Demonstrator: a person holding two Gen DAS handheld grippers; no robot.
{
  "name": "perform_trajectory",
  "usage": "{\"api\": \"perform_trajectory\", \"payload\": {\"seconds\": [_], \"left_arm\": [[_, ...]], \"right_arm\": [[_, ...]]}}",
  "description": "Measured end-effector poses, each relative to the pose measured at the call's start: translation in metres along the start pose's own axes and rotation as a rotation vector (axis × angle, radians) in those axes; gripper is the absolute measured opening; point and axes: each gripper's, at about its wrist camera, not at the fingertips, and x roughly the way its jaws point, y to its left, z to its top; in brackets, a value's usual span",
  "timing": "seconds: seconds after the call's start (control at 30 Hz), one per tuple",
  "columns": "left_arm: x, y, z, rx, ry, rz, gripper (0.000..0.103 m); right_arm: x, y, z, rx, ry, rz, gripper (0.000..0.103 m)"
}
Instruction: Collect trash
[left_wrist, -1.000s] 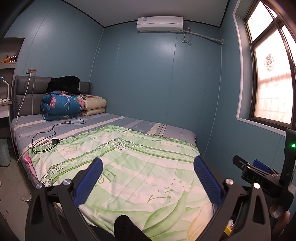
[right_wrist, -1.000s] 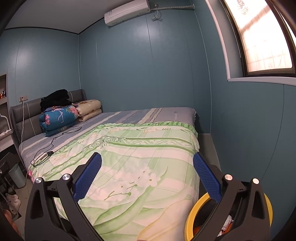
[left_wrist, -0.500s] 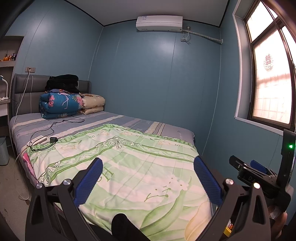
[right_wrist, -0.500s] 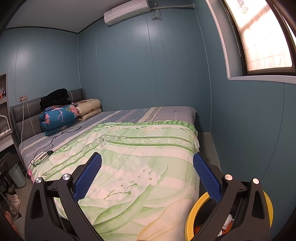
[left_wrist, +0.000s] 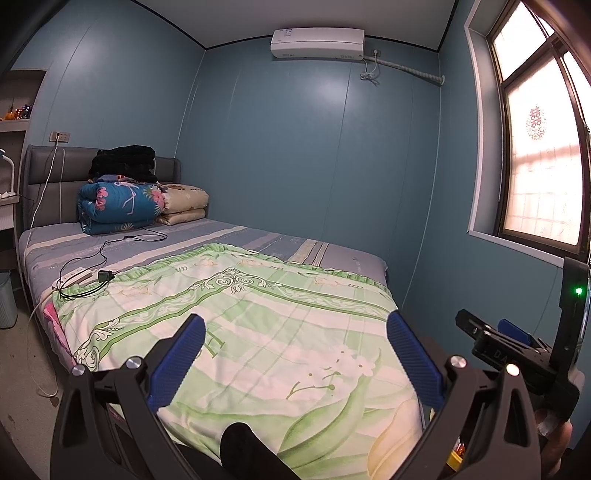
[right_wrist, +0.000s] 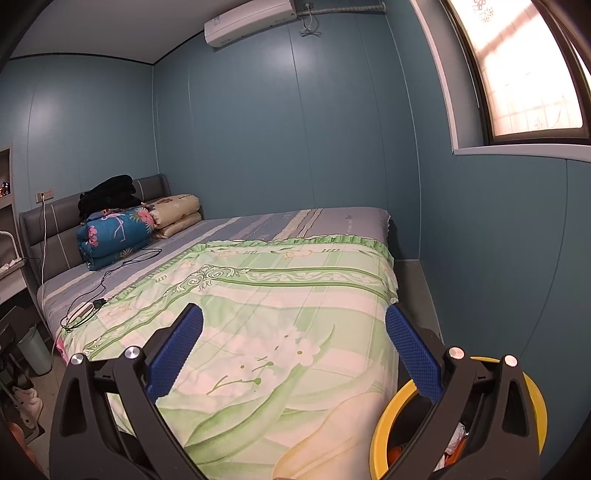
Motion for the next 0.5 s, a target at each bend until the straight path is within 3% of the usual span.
{"api": "perform_trajectory", "payload": {"seconds": [0.5], "left_arm": [[0.0027,0.0001,-0.0018,-0.003,0.012,-0.007,0.095]], "right_arm": [[0.0040,-0.0024,-0.0028,0.008,0.013,-0.003,0.095]]}}
